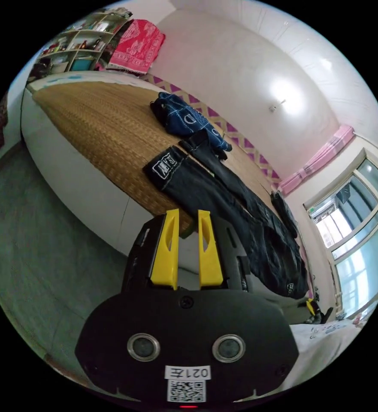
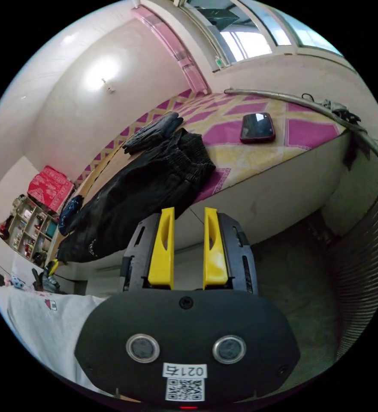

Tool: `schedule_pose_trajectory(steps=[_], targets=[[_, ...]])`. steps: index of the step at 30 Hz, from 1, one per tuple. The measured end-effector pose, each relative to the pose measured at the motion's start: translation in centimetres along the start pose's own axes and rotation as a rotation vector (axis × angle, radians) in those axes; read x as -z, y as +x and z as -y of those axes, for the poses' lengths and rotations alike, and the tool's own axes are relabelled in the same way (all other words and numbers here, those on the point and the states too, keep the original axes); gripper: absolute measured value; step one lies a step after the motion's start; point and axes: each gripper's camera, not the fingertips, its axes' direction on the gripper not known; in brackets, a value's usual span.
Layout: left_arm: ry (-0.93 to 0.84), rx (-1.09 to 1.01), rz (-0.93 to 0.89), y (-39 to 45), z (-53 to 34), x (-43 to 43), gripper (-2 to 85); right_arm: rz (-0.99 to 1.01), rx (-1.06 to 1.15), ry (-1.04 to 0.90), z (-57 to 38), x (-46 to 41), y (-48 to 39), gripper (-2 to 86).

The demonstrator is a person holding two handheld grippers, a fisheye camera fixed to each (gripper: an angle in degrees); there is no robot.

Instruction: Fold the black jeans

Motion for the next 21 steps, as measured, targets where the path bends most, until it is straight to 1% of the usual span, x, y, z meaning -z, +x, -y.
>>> schedule_pose_trajectory(steps=[2,4,6,11,19,21], targets=[[0.005,-0.02,0.011,0.1,0.5,0.3,6.9,-0.038,0.041,0.009,0.9,0.4,-1.2,10.9],[-0.004,-0.019,0.003,-0.3,1.3,0.3,7.1,-0.033,0.036,0.011,1.6,0.5,-1.5,11.2],[-0.013,-0.007,0.003,-0.7,1.8,0.1,7.3,0.006,-0.017,0.023,2.1,0.4,-0.7,11.5],[-0.026,0.089,-0.052,-2.9,2.7,-0.5,8.4,0.177,-0.213,0.074,3.7,-0.7,3.0,11.8],[-0.024,0.15,-0.083,-5.6,4.4,-0.8,8.1,0.235,-0.353,0.14,7.4,-0.6,6.8,12.1],[-0.026,0.157,-0.085,-6.0,4.6,-0.7,8.1,0.263,-0.377,0.132,8.3,-0.4,7.8,11.7]])
